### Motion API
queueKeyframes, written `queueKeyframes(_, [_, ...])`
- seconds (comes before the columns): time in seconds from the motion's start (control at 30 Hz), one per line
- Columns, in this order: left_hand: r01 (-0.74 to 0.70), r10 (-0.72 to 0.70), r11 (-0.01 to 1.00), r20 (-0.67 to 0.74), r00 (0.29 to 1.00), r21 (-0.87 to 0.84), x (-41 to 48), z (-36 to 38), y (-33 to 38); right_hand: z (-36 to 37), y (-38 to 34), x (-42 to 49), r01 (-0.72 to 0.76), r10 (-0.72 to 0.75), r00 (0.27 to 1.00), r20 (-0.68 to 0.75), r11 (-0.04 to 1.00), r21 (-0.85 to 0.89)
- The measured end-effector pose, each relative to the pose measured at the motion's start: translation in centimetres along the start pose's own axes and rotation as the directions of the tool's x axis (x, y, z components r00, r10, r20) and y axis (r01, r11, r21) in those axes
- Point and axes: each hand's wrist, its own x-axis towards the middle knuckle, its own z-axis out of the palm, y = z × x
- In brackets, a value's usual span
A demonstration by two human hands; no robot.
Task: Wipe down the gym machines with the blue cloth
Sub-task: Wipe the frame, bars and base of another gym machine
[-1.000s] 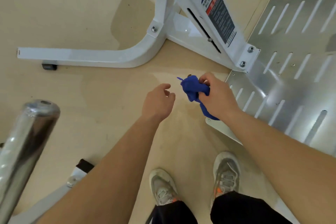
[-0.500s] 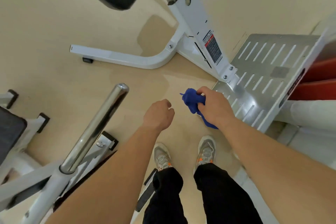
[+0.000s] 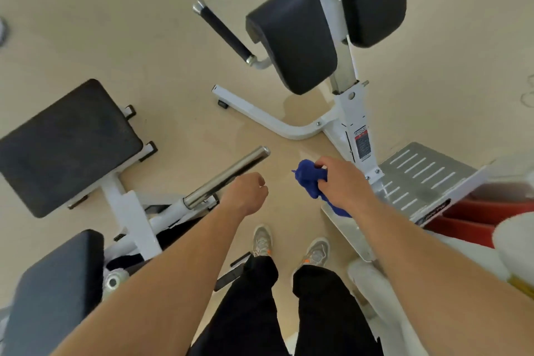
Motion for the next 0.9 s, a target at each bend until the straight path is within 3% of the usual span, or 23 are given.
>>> queueKeyframes(0.2, [0.075, -0.112, 0.973, -0.164, 0.98, -0.218, -7.1, -7.2, -2.7, -4.6, -8.5, -2.3, 0.159, -0.154, 0.985, 0.074, 0.985, -0.064])
queueKeyframes(0.5, [0.147, -0.298, 0.872, -0.268, 0.916, -0.466, -12.0, -15.0, -10.9, -6.0, -22.8, -3.5, 0.347, -0.312, 0.937, 0.159, 0.887, -0.303])
queueKeyframes(0.9, [0.205, -0.477, 0.715, -0.251, 0.843, -0.669, -14.2, -18.2, -18.7, -1.8, -37.5, -2.6, 0.565, -0.428, 0.821, 0.378, 0.706, -0.426])
